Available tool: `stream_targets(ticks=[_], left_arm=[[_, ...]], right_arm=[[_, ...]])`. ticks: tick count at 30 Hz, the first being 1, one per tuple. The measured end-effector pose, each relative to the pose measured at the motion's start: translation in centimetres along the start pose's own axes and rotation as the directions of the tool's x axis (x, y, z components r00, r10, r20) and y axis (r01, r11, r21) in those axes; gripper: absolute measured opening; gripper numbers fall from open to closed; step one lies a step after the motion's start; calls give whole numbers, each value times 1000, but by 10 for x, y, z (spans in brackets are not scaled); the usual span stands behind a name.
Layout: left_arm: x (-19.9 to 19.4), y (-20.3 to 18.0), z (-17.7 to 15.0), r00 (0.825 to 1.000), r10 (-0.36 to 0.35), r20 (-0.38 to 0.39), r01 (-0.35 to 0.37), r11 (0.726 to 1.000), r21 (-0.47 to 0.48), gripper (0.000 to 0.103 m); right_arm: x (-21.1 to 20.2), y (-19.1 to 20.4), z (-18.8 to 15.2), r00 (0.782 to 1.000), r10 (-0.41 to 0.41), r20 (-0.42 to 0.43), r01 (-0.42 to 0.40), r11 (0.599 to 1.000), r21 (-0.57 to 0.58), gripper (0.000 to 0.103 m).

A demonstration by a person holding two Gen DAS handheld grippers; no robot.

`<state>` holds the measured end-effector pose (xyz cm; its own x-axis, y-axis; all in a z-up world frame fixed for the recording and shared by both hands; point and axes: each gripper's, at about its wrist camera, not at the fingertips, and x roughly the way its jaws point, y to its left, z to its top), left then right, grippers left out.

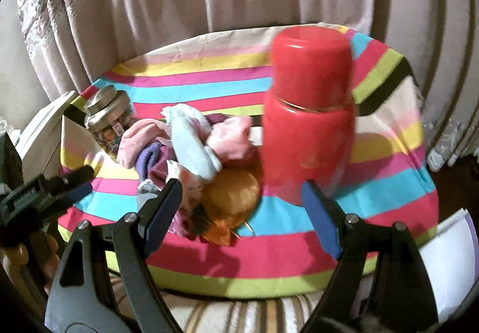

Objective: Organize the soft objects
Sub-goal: 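Return the left gripper to the pile and grasp the pink towel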

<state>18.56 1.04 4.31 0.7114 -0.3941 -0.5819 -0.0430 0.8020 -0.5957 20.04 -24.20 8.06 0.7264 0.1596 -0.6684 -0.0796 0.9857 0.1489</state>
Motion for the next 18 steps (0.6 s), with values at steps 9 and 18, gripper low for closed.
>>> stream_targets(ticks=[9, 18], left_arm=[[-4, 13, 20, 999, 11, 35, -10, 1000, -23, 70], [11, 21, 56, 997, 67, 45, -65, 997, -32, 65]], right_arm=[[59, 38, 30, 996, 63, -56, -66, 997, -49, 84], [127, 64, 34, 989, 48, -139, -64, 992, -111, 84]])
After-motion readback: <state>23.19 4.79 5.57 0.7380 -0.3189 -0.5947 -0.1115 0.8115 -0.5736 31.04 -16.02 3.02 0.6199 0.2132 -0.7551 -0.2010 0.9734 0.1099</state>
